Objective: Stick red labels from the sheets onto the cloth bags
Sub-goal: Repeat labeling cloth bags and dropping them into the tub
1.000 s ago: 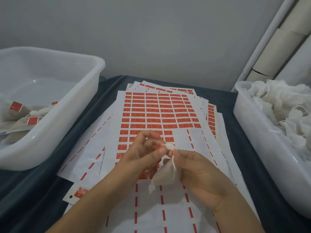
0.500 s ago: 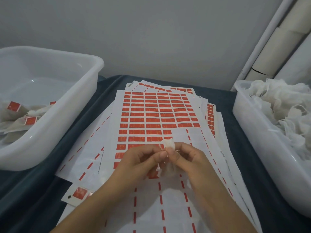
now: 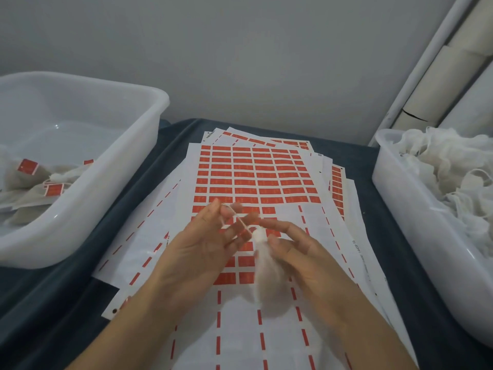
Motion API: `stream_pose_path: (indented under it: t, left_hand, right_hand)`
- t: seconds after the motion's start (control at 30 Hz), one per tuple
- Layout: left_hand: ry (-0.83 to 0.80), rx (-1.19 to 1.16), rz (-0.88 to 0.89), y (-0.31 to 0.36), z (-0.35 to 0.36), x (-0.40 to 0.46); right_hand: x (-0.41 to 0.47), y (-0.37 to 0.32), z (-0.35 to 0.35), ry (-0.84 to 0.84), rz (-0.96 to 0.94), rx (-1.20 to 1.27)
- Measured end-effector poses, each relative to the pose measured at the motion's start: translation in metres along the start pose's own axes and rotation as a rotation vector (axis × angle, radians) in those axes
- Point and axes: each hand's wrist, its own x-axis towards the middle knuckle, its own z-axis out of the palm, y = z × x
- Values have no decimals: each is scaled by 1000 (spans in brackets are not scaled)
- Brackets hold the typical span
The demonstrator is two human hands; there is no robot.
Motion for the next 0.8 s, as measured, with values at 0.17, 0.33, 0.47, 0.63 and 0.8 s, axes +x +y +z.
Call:
stream_pose_path:
  t: [0.17, 0.33, 0.47, 0.63, 0.8]
  left_hand:
    - [31, -58, 129, 6, 3, -5]
    - [220, 670, 291, 2, 12, -3]
    - [103, 1400, 283, -29, 12, 13]
    - [129, 1692, 289, -42, 17, 35]
    - [140, 1782, 295, -46, 15, 44]
  right_hand:
    - [10, 7, -34, 492, -15, -372]
    - [12, 19, -47, 561, 141, -539]
    - [15, 17, -49, 593, 132, -510]
    - [11, 4, -65, 605, 174, -247]
    - [4, 5, -72, 315, 288, 16]
